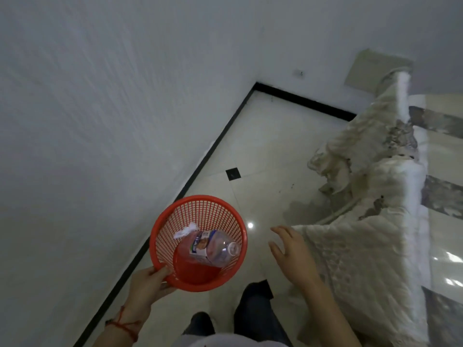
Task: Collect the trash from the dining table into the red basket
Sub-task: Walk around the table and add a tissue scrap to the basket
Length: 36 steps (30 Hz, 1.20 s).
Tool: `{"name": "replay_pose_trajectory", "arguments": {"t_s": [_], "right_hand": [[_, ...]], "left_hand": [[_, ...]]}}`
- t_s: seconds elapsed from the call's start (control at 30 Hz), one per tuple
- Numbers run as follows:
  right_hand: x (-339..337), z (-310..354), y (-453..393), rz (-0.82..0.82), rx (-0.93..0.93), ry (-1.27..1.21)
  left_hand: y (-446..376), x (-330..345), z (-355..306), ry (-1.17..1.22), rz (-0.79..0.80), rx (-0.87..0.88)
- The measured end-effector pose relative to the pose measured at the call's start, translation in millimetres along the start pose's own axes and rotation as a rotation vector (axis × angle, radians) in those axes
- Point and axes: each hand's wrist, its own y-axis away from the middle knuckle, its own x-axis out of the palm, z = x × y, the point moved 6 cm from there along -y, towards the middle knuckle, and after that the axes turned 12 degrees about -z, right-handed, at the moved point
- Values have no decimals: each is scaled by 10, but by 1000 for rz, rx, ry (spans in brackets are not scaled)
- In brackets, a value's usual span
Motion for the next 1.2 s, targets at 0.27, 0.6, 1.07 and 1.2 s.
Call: {"name": "replay_pose_trajectory", "arguments": {"t_s": [0.27,0.6,1.07,1.2], "right_hand": [[-147,-582,-1364,-95,195,-4],[-731,-1029,-3581,-118,186,24],[-1094,-1822,-6161,-186,441,1],[-1299,-2045,-6777,-213,550,-44]], "left_hand": [[-509,1291,-996,-19,102,30],[-974,3019,-2902,-10,143,116],[-2286,5692,-5097,-56,182,56],[-2447,6689,-5770,-147,282,98]]}}
